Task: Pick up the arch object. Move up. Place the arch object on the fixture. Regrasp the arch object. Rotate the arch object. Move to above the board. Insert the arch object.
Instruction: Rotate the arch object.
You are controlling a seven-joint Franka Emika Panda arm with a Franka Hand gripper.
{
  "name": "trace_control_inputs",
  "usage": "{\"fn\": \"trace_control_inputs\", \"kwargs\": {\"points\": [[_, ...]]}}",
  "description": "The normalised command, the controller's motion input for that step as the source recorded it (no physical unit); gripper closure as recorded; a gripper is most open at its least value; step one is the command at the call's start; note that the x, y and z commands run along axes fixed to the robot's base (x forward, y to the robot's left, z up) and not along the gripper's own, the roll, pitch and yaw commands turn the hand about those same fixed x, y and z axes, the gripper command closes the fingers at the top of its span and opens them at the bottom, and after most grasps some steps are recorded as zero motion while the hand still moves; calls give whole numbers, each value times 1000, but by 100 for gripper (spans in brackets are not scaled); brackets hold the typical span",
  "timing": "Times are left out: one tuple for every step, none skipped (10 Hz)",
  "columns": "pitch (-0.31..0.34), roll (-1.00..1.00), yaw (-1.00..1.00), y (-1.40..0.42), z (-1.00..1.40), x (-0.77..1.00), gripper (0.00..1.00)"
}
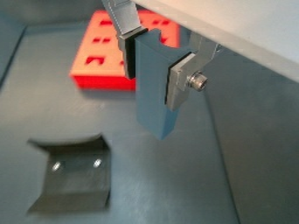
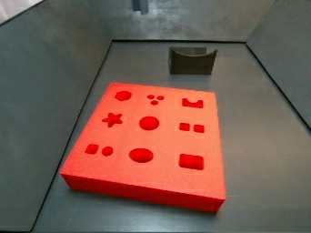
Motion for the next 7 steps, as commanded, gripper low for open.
{"fn": "trace_control_inputs", "kwargs": {"points": [[266,-353,-259,16,13,44,100],[206,-272,-180,12,3,47,100],[20,-29,-1000,34,0,-106,100],[14,-27,-1000,34,4,-118,100],[12,-28,-1000,31,16,-98,100],[12,-30,-1000,23,16,-64,100],[13,-33,-1000,21,13,-50,100]]}}
